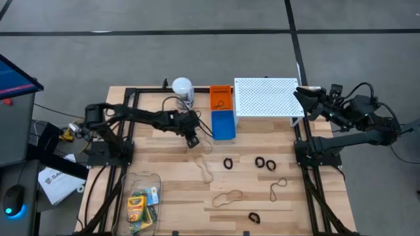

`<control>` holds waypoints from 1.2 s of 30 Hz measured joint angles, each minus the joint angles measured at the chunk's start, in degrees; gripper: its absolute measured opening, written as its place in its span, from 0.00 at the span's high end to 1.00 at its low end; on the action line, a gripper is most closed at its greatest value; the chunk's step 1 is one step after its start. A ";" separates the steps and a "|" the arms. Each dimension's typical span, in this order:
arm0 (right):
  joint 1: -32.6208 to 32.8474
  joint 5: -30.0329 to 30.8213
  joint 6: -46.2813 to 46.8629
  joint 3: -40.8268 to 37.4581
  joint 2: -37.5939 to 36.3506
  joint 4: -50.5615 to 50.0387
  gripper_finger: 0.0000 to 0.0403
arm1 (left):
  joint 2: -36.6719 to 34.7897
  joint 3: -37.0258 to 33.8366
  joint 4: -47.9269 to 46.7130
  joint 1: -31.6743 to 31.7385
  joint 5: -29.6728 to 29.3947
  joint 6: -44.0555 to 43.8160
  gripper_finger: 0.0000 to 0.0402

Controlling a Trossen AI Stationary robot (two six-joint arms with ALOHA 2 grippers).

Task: Pick & Place Office Desk Supplies
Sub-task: Put the brown rubber band into the orange basket

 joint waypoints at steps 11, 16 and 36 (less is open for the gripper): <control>0.03 -0.05 0.01 0.00 0.01 0.26 0.45 | 5.38 0.09 5.23 -0.06 -3.57 -4.87 0.81; 0.01 -0.16 -0.01 0.00 0.01 0.17 0.45 | 6.19 0.24 6.23 -0.19 -3.77 -8.06 0.97; 0.03 -0.18 -0.01 0.00 -0.01 -0.20 0.45 | -16.02 0.13 -6.78 -2.80 2.81 -10.03 0.95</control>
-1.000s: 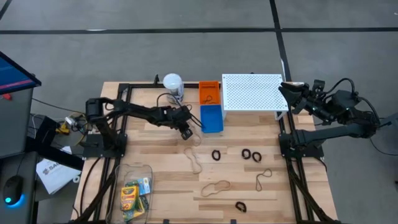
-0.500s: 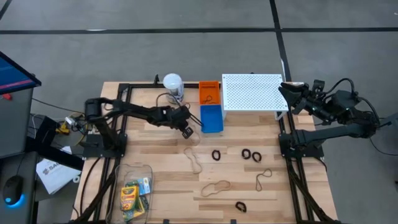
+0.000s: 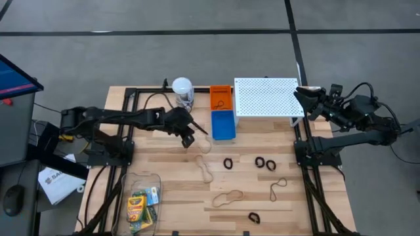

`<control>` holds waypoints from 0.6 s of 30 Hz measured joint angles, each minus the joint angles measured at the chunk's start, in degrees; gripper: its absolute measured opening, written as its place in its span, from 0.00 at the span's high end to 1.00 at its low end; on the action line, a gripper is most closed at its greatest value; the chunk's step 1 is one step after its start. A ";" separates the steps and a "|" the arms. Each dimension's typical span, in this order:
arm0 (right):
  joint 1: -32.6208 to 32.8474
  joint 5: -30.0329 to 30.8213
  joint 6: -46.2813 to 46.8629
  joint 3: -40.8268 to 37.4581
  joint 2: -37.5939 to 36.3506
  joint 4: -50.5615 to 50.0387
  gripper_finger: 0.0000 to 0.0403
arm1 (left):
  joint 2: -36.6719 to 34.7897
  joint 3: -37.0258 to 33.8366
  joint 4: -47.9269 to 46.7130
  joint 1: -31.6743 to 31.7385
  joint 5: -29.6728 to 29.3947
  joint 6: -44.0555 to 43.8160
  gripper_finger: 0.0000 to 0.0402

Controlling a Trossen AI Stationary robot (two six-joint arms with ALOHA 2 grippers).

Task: Pick & Place Office Desk Supplies
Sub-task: Put the brown rubber band into the orange basket

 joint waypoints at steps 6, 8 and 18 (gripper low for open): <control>0.00 -0.02 0.02 0.00 0.02 0.03 0.45 | 7.51 -0.08 -0.74 4.92 -2.53 -12.34 0.73; -0.04 -0.02 0.00 0.00 0.02 -0.02 0.45 | 10.23 -0.07 1.58 6.07 -2.32 -12.62 0.64; 0.02 -0.02 0.35 0.00 0.01 0.03 0.45 | 19.71 0.13 6.89 5.72 -3.00 -14.00 0.46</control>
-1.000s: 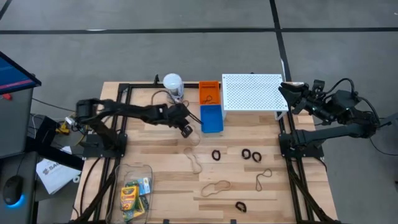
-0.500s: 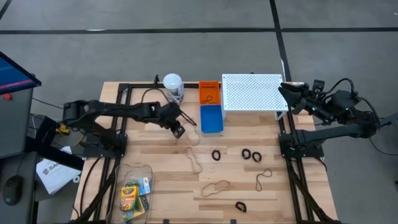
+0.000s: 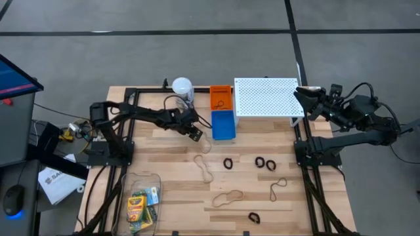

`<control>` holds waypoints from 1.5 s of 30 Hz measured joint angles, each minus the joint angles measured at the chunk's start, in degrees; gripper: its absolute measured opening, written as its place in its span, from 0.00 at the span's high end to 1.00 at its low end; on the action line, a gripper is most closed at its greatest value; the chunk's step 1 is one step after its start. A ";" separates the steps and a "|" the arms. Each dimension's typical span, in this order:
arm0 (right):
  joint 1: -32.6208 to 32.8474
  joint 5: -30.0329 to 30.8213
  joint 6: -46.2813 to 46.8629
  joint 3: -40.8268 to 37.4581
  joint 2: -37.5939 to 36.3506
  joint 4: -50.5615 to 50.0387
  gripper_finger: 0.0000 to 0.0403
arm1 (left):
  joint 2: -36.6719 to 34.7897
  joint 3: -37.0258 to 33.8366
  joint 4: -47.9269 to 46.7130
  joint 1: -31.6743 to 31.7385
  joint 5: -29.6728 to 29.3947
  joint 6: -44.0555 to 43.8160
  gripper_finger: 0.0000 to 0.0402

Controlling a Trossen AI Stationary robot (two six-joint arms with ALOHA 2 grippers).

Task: Pick & Place Office Desk Supplies
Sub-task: Put the brown rubber band into the orange basket

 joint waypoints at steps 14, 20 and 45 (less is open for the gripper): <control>0.04 -0.23 0.69 0.00 0.01 -0.02 0.45 | -5.91 -0.30 -1.24 -3.76 -7.14 3.70 0.99; 0.13 -0.66 1.20 0.00 -0.01 -0.01 0.45 | -18.87 -0.18 -5.81 -5.09 -3.98 6.90 1.00; 0.04 -0.63 1.18 0.00 0.00 -0.49 0.45 | -16.08 6.55 51.68 1.40 12.69 -4.48 1.00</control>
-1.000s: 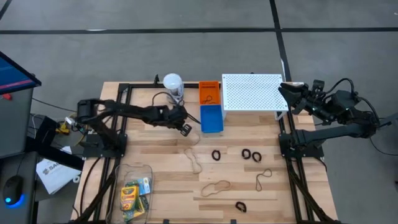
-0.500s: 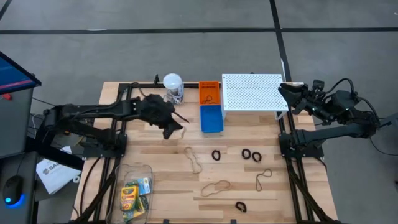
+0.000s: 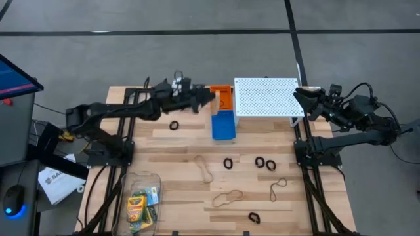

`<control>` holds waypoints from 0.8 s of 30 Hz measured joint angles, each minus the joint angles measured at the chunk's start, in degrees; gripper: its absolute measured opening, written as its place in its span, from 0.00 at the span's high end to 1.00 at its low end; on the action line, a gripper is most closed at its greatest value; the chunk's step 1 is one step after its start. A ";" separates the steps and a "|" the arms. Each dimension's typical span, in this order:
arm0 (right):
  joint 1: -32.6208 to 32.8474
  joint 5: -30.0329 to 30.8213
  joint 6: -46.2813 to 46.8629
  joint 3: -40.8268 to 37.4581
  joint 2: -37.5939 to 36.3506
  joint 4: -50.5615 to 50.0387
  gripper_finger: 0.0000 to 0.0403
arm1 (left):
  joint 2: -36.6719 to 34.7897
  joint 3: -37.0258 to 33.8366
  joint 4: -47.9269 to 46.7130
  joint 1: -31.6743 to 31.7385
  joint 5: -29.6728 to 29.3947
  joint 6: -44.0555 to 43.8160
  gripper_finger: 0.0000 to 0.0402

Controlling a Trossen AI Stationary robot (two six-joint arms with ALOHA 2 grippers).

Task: Pick & Place Office Desk Supplies
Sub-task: Put the brown rubber band into the orange basket

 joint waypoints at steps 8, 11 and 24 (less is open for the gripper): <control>0.00 0.50 -0.02 0.00 0.00 -0.74 0.45 | 9.82 17.41 -12.96 4.80 -14.08 14.37 1.00; 0.00 0.50 -0.02 0.00 -0.01 -0.81 0.45 | 13.32 23.07 -20.83 5.97 -19.04 19.44 1.00; 0.00 0.61 -0.44 0.00 -0.01 -1.57 0.45 | 24.65 26.76 -32.62 5.85 -31.71 19.43 1.00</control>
